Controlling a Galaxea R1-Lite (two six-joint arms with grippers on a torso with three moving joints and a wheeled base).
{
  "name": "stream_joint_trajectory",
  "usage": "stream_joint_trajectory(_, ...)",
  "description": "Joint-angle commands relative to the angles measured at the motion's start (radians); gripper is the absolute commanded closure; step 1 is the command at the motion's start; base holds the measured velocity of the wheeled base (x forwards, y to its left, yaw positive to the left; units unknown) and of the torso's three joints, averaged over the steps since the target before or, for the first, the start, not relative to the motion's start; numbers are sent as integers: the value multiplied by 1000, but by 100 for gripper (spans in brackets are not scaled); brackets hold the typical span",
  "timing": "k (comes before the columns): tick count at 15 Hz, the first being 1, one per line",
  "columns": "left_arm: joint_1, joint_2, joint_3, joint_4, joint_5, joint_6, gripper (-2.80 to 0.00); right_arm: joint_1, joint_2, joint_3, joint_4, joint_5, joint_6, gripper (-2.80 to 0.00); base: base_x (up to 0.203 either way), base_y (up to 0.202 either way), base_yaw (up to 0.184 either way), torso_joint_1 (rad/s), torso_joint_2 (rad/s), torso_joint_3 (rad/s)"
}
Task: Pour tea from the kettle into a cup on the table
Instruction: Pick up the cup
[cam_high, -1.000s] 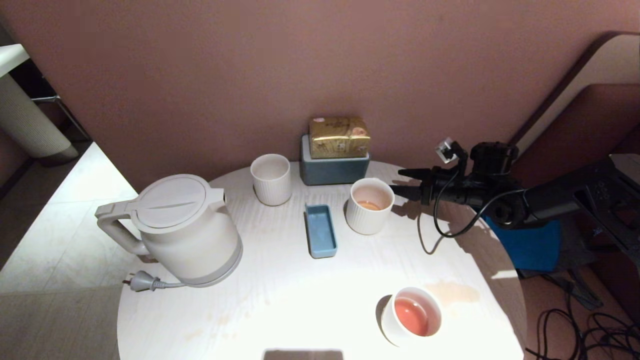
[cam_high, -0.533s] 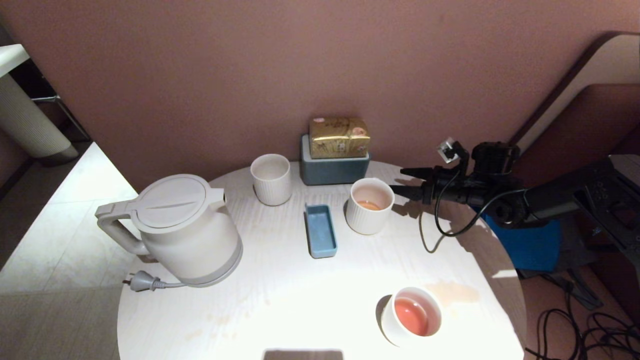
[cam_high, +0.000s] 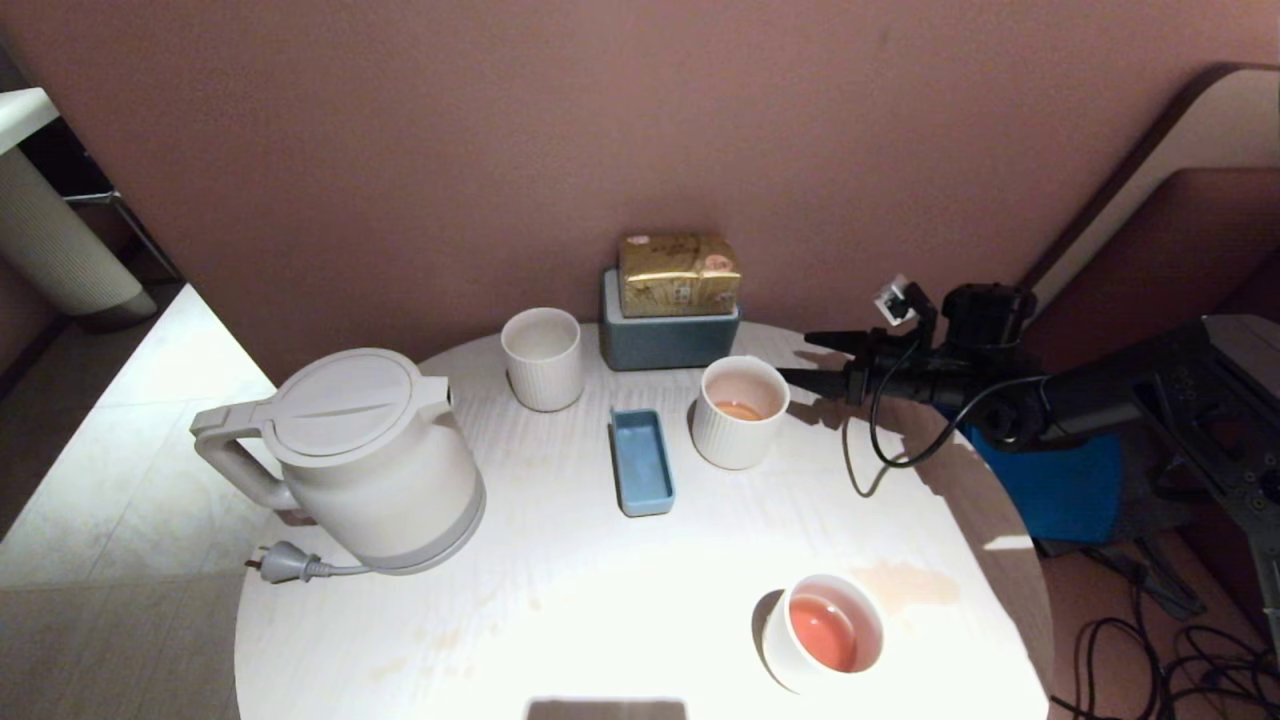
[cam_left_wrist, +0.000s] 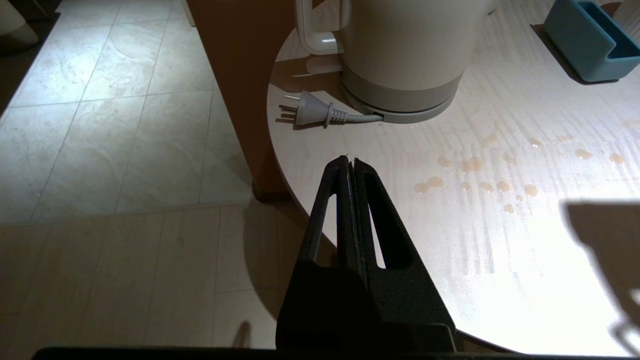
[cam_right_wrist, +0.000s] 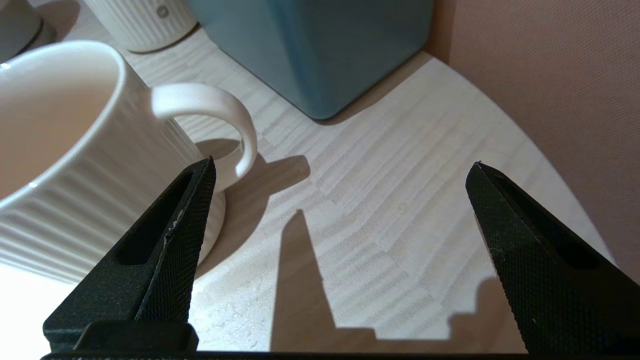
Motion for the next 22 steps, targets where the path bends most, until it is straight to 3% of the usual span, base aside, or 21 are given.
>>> stream_joint_trajectory(1,0,0,0,0,0,0,0,-1,19,-5,-4,5,-1,-280,0,0,0,0,0,0)
stream_joint_trajectory(22,0,0,0,0,0,0,0,69,61,-114,62,5,-1,-280,0,0,0,0,0,0)
